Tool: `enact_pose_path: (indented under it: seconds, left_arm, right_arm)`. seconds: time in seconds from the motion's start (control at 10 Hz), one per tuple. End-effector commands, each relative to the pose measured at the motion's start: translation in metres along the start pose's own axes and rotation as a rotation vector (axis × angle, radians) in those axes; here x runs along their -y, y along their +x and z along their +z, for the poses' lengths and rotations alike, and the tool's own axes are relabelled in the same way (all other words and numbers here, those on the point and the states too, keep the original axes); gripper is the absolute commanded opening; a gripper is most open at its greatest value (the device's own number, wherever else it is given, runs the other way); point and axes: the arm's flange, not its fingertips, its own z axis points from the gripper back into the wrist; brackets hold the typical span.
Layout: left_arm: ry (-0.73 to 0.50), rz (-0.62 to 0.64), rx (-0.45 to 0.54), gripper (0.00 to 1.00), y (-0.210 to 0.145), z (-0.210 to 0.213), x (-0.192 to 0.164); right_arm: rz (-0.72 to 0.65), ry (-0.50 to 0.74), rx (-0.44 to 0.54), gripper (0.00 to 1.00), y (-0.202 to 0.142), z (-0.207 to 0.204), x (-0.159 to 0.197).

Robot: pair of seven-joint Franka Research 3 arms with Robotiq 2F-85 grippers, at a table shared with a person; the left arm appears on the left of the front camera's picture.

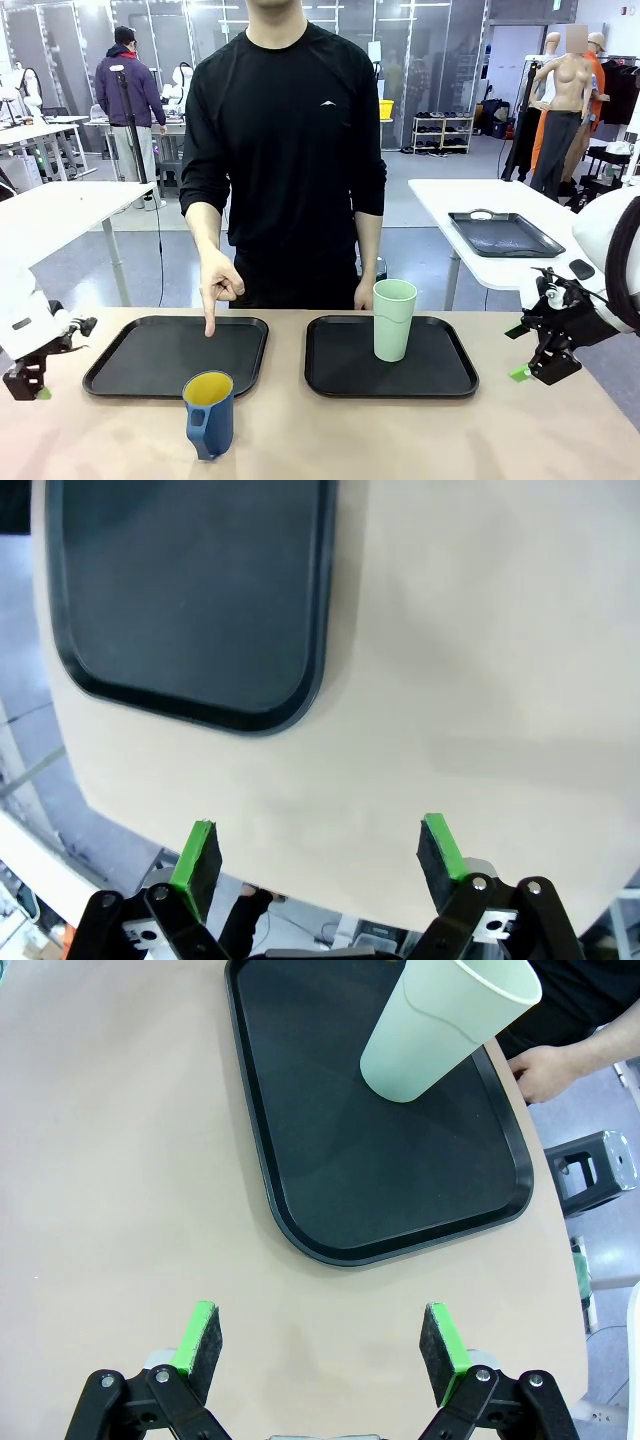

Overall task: Sort and store the cups by type.
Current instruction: Pick up the Handle plastic cup and place it into the empty Flat Tray.

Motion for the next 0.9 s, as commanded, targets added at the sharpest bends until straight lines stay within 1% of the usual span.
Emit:
enact_pose_path:
  seconds: [0.0, 0.2, 0.3, 0.4, 0.6, 0.8]
  left_arm:
    - [-0.052, -0.091, 0.096, 1.00, 0.025, -0.018, 0.001]
    - [-0.056, -0.060, 0.254, 1.00, 0.040, -0.022, 0.003]
    - [-0.066, -0.053, 0.297, 1.00, 0.043, -0.024, 0.006]
    - [-0.117, -0.066, 0.421, 1.00, 0.043, -0.023, 0.012]
    - [-0.173, -0.050, 0.570, 1.00, 0.047, -0.038, 0.017]
    - [-0.189, -0.011, 0.723, 1.00, 0.041, -0.058, 0.020]
  right_arm:
    - [0.002, 0.005, -0.003, 1.00, 0.001, 0.000, 0.001]
    - [0.002, 0.005, -0.003, 1.00, 0.001, 0.000, 0.001]
    - [0.002, 0.005, -0.003, 1.00, 0.001, 0.000, 0.001]
    - [0.002, 0.005, -0.003, 1.00, 0.001, 0.000, 0.001]
    - [0.002, 0.005, -0.003, 1.00, 0.001, 0.000, 0.001]
    - [0.002, 0.005, -0.003, 1.00, 0.001, 0.000, 0.001]
